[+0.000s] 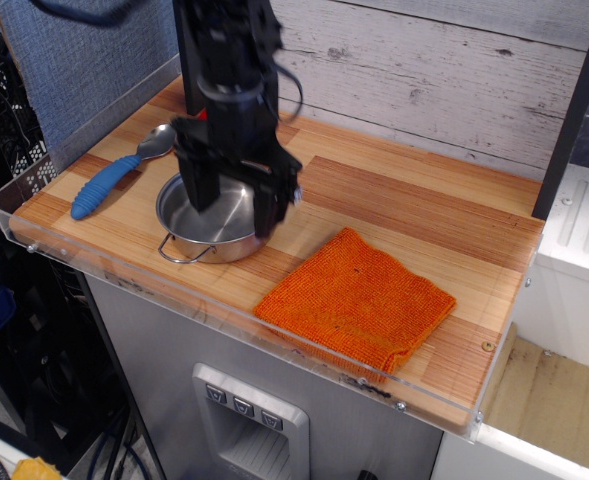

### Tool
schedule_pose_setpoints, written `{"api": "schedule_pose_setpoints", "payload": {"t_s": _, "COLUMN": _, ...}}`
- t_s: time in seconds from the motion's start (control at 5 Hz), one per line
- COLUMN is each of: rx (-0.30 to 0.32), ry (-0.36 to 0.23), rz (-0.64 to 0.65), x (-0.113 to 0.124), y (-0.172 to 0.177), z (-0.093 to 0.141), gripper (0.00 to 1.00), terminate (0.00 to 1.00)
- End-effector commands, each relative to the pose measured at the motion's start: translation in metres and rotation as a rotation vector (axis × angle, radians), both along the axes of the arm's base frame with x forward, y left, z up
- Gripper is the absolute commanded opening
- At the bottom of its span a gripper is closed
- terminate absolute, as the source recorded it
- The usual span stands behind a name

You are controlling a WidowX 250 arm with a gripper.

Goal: Move the pot on top of the napkin

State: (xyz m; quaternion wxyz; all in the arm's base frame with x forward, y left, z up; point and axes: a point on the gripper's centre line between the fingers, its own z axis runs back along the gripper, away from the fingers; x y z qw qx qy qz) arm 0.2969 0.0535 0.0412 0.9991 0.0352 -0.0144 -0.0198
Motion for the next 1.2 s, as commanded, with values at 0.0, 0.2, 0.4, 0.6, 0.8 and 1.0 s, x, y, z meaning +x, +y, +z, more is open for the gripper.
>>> {"api": "schedule_pose_setpoints", "payload": {"t_s": 0.0, "rx": 0.034, "ry": -0.003, "rz": -0.025, "x": 0.011, "y": -0.005, "z": -0.006, "gripper": 1.0, "terminate": 0.0}}
{"api": "schedule_pose_setpoints", "payload": {"t_s": 0.2, "rx": 0.042, "ry": 0.008, "rz": -0.027, "x": 0.014, "y": -0.006, "z": -0.011, "gripper": 1.0, "terminate": 0.0}}
{"api": "schedule_pose_setpoints", "payload": {"t_s": 0.4, "rx": 0.051, "ry": 0.013, "rz": -0.023, "x": 0.015, "y": -0.006, "z": -0.015, "gripper": 0.0, "terminate": 0.0}}
{"api": "schedule_pose_setpoints", "payload": {"t_s": 0.6, "rx": 0.052, "ry": 0.012, "rz": -0.017, "x": 0.016, "y": -0.006, "z": -0.016, "gripper": 0.0, "terminate": 0.0}}
{"api": "schedule_pose_setpoints", "payload": {"t_s": 0.8, "rx": 0.052, "ry": 0.013, "rz": -0.015, "x": 0.016, "y": -0.005, "z": -0.016, "gripper": 0.0, "terminate": 0.0}}
{"api": "schedule_pose_setpoints", "payload": {"t_s": 1.0, "rx": 0.045, "ry": 0.012, "rz": -0.001, "x": 0.016, "y": -0.002, "z": -0.014, "gripper": 0.0, "terminate": 0.0}}
